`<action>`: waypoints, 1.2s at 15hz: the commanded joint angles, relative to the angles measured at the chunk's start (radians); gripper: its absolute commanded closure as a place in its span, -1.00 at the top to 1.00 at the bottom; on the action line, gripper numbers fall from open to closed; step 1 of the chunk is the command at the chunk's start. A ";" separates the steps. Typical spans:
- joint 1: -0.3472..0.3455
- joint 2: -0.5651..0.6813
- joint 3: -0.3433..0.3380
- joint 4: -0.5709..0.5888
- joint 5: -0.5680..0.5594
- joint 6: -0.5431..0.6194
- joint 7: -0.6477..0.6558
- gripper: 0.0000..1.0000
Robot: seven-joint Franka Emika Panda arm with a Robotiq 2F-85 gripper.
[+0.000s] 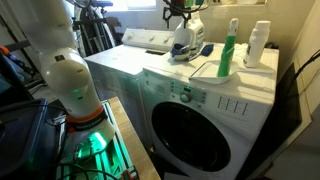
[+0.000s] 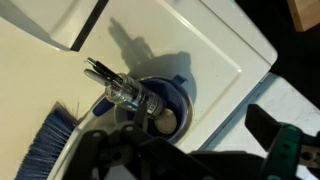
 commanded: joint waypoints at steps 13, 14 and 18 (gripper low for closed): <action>-0.032 0.003 -0.019 -0.042 -0.240 0.149 -0.408 1.00; -0.028 0.015 -0.012 -0.047 -0.206 0.177 -0.454 1.00; -0.005 0.067 0.022 -0.057 -0.223 0.264 -0.563 1.00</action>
